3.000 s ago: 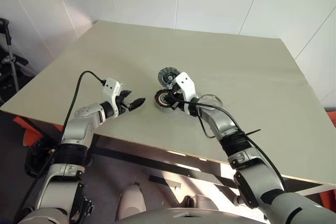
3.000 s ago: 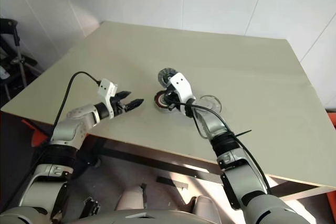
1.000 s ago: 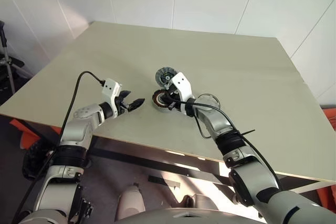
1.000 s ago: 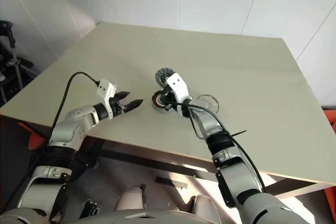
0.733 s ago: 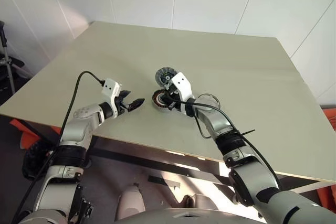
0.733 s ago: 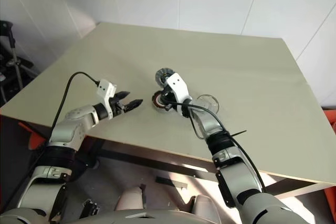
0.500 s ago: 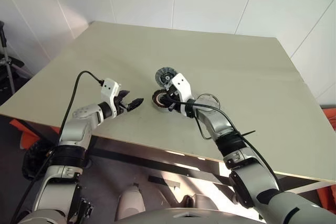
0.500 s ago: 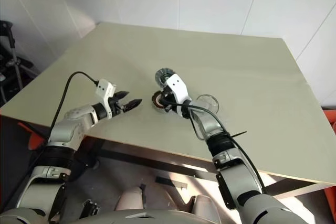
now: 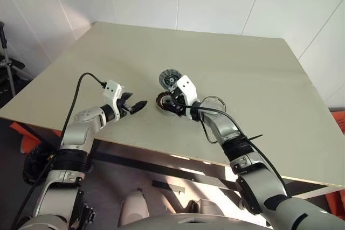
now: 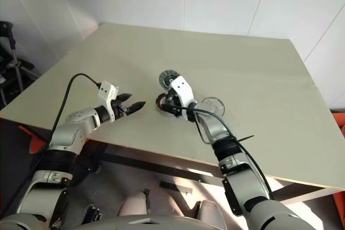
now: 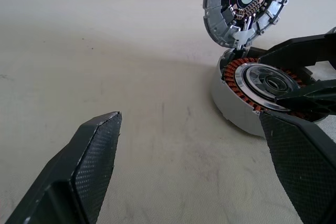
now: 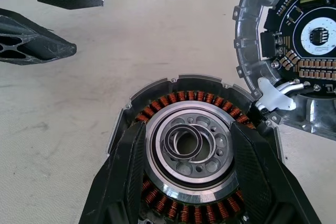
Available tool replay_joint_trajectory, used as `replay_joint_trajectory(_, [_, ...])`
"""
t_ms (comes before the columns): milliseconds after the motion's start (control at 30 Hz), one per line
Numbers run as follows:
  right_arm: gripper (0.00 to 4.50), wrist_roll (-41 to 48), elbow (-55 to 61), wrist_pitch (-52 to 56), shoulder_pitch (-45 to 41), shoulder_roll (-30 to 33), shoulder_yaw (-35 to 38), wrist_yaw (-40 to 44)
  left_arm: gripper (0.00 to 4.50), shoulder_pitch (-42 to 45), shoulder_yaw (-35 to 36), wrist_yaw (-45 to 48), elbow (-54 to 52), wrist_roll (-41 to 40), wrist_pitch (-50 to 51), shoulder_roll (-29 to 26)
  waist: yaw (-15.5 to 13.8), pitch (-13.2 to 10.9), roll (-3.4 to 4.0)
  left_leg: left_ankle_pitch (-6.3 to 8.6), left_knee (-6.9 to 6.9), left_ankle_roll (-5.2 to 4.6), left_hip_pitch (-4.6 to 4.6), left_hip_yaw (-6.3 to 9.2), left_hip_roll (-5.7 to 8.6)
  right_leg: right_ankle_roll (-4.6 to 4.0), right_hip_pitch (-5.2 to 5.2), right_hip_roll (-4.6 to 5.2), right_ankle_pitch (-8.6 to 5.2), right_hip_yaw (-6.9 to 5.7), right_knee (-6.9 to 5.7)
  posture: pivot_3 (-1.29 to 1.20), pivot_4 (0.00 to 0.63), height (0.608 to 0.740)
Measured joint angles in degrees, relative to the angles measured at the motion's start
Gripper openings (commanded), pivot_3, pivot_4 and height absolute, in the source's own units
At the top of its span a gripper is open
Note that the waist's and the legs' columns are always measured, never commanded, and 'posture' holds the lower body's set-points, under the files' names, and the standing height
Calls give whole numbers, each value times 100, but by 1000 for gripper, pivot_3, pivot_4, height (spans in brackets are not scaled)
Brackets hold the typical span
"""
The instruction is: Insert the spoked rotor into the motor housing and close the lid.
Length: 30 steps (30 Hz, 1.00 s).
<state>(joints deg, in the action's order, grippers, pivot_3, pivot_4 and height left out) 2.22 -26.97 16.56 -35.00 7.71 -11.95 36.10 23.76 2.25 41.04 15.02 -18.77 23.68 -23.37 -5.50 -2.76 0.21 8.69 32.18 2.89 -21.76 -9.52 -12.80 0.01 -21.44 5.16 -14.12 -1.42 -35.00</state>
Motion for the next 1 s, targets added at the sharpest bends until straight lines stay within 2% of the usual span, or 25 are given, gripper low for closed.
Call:
replay_joint_trajectory(100, [1664, 8, 46, 0, 1, -5, 1, 4, 4475, 0, 0, 1, 0, 0, 0, 0, 0, 0, 0, 0, 0, 0, 0, 0, 0, 0, -1, 0, 0, 0, 0, 0, 0, 740])
replay_joint_trajectory(233, [224, 21, 154, -2, 24, -7, 0, 57, 4475, 0, 0, 2, 0, 0, -1, 0, -1, 0, 0, 0, -1, 0, -1, 0, 0, 0, -1, 0, 0, 0, 1, 0, 0, 740])
replay_joint_trajectory(267, [14, 25, 215, -2, 51, -6, -1, 91, 4475, 0, 0, 1, 0, 0, -1, -1, -1, 0, 0, 0, -1, 0, -1, 0, 0, 0, -1, 0, 0, 0, 1, 0, 0, 740])
replay_joint_trajectory(1000, [14, 29, 455, 100, 208, -43, -22, 274, 4475, -53, 0, -2, -4, 1, -8, -8, 0, 0, 0, 0, 0, 0, -1, 0, 0, 0, -1, 0, 0, 0, 0, 0, 0, 740])
